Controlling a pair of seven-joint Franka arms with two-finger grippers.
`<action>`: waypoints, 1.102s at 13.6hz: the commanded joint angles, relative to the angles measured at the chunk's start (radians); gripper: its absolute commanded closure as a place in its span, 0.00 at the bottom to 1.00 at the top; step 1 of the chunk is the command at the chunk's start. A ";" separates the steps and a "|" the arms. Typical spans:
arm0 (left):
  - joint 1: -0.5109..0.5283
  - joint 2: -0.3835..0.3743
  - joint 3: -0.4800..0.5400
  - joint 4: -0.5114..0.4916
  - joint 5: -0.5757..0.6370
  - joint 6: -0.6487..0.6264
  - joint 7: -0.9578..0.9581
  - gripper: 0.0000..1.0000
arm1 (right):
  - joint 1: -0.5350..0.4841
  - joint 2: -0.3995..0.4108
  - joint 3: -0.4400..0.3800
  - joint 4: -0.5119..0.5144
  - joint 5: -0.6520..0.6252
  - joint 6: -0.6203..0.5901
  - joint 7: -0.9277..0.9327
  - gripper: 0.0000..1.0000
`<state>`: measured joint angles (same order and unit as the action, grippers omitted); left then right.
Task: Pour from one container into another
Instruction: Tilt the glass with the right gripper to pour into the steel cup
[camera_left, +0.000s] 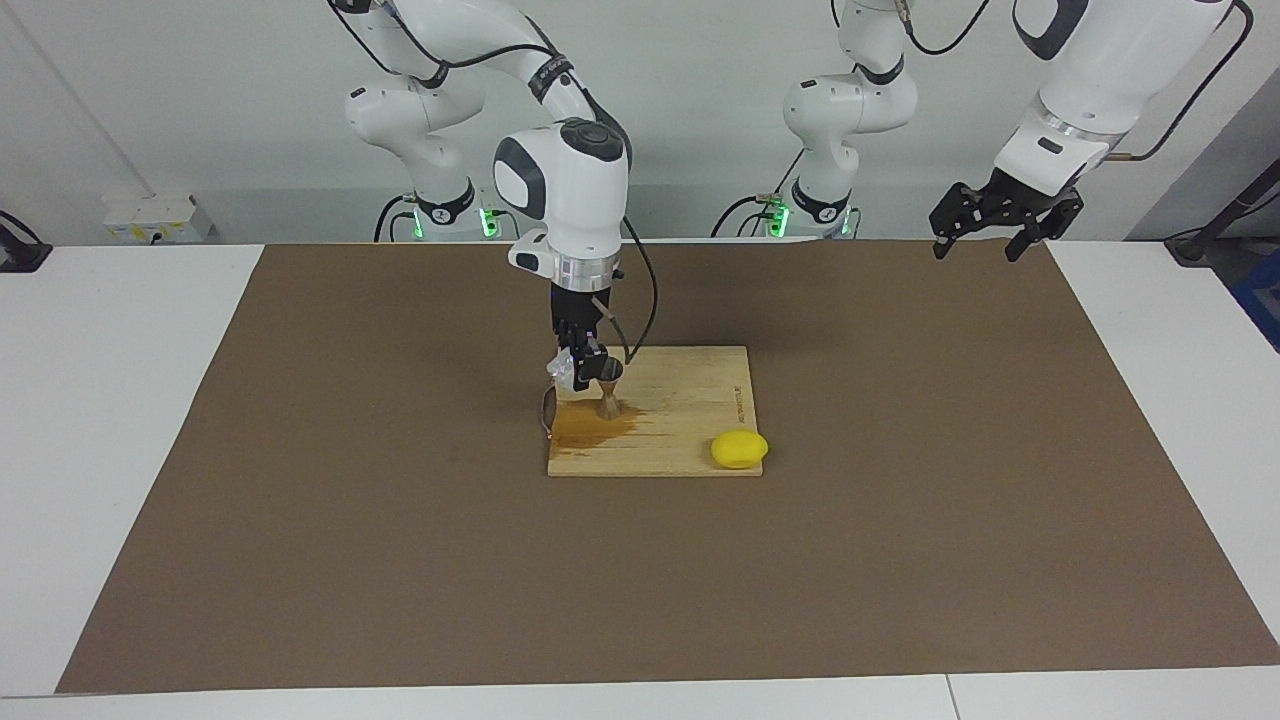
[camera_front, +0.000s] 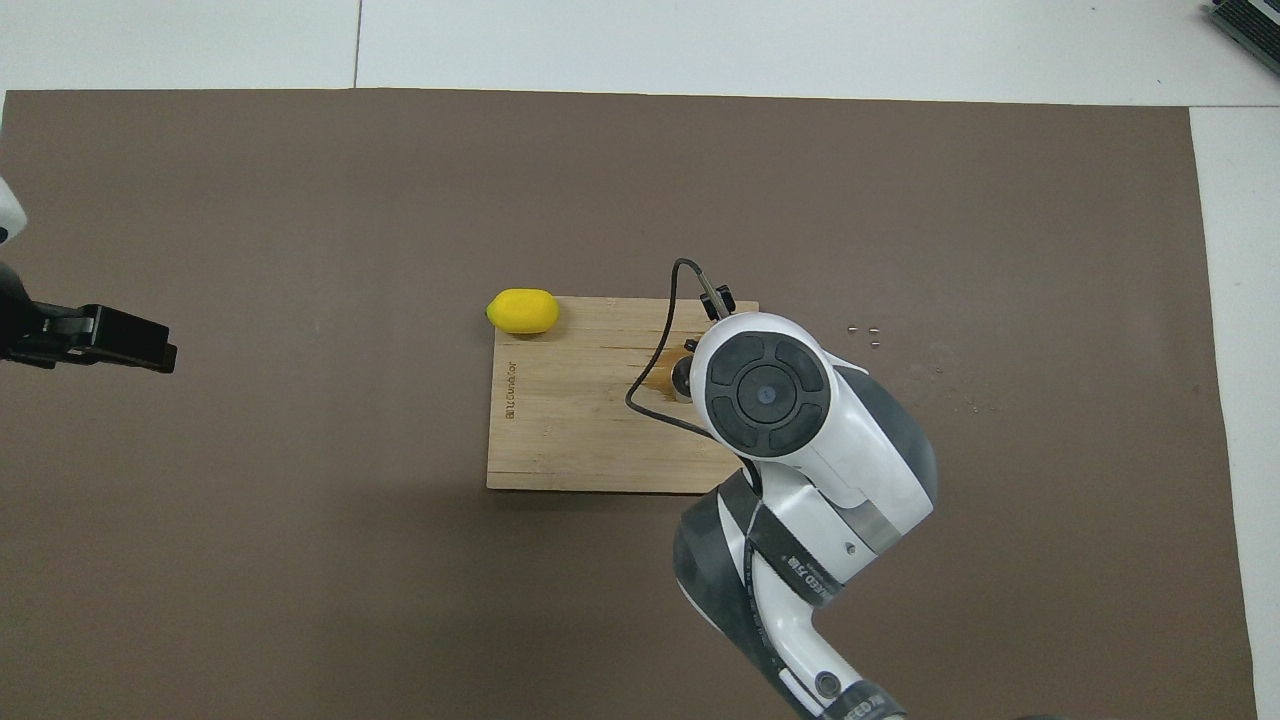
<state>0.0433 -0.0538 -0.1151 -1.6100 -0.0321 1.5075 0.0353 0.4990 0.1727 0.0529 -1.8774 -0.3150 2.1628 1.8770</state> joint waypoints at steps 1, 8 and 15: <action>0.013 -0.014 -0.014 -0.007 0.014 -0.010 -0.011 0.00 | 0.019 -0.027 0.002 -0.012 -0.071 -0.018 0.022 1.00; 0.013 -0.014 -0.014 -0.007 0.014 -0.010 -0.011 0.00 | 0.046 -0.039 0.004 -0.017 -0.153 -0.043 0.021 1.00; 0.013 -0.014 -0.014 -0.007 0.014 -0.010 -0.011 0.00 | 0.030 -0.027 0.005 0.009 -0.052 -0.040 0.045 1.00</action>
<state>0.0433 -0.0538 -0.1152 -1.6100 -0.0321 1.5075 0.0353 0.5422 0.1560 0.0514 -1.8735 -0.3993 2.1314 1.8985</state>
